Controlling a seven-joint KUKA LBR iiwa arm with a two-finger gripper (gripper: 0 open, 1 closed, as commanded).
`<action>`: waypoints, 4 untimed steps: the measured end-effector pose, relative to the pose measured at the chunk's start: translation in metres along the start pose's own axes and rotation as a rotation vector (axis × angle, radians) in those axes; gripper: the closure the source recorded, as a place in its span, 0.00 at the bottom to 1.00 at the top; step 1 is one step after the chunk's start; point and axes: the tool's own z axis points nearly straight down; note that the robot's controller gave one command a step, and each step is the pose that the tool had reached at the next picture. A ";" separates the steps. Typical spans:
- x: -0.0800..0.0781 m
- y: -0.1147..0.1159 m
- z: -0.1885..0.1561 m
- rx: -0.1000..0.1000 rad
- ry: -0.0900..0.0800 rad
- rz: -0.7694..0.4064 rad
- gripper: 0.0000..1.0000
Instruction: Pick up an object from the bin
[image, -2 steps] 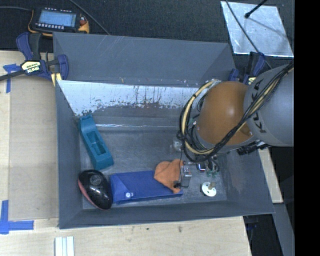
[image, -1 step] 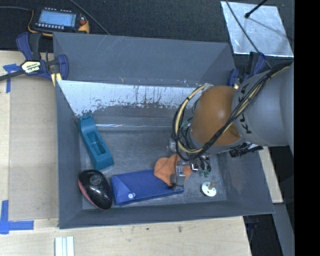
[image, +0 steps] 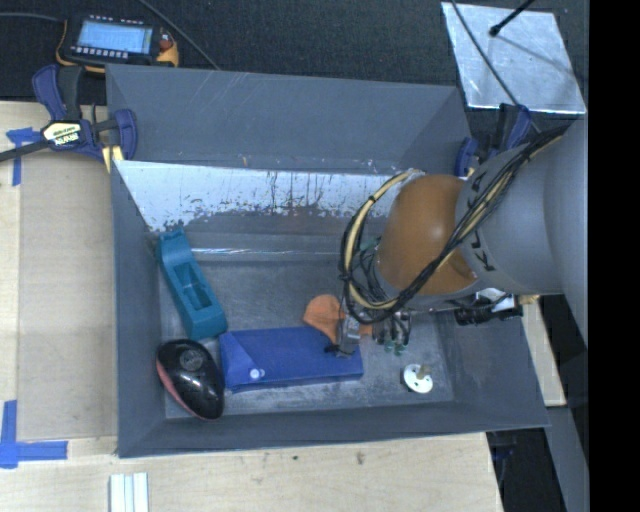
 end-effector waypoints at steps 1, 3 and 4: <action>0.003 0.001 -0.001 0.001 0.003 0.010 1.00; 0.003 0.000 -0.006 0.002 0.009 0.007 1.00; 0.005 -0.001 -0.027 0.005 0.018 0.007 1.00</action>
Offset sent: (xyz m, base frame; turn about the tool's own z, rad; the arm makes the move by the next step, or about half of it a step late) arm 0.0001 0.0001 0.0006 0.0000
